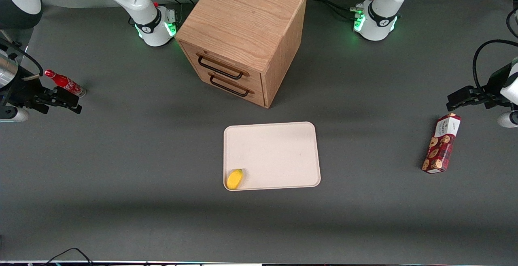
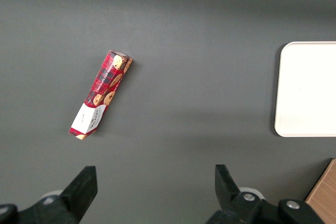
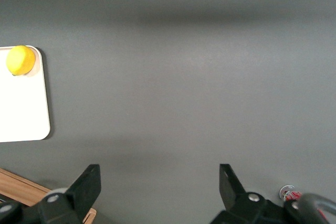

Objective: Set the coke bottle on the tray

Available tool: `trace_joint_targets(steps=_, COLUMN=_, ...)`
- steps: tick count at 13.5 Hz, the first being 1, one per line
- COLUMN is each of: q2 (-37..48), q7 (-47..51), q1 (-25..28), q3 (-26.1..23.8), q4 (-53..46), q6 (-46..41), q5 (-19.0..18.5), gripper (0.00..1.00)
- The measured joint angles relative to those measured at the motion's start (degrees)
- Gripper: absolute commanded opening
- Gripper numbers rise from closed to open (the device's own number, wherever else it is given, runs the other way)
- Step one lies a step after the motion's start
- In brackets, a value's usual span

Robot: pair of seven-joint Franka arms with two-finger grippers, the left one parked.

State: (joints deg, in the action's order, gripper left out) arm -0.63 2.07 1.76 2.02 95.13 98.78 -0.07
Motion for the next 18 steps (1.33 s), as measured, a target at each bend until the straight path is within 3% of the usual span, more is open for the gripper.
trace_joint_targets(steps=6, q2=0.0, q7=0.1, q1=-0.3, q3=2.6, q4=3.2, q6=-1.0, q5=0.0, gripper=1.00)
trace_joint_targets(steps=9, q2=0.0, q7=-7.1, q1=-1.1, q3=10.4, q4=9.8, q6=0.7, q5=-2.5, gripper=1.00)
trace_joint_targets(steps=15, q2=3.2, q7=-28.0, q1=-2.8, q3=30.2, q4=29.6, q6=21.4, q5=-6.6, gripper=1.00)
trace_joint_targets(steps=18, q2=4.3, q7=-32.4, q1=-3.0, q3=35.2, q4=36.6, q6=27.3, q5=-6.7, gripper=1.00)
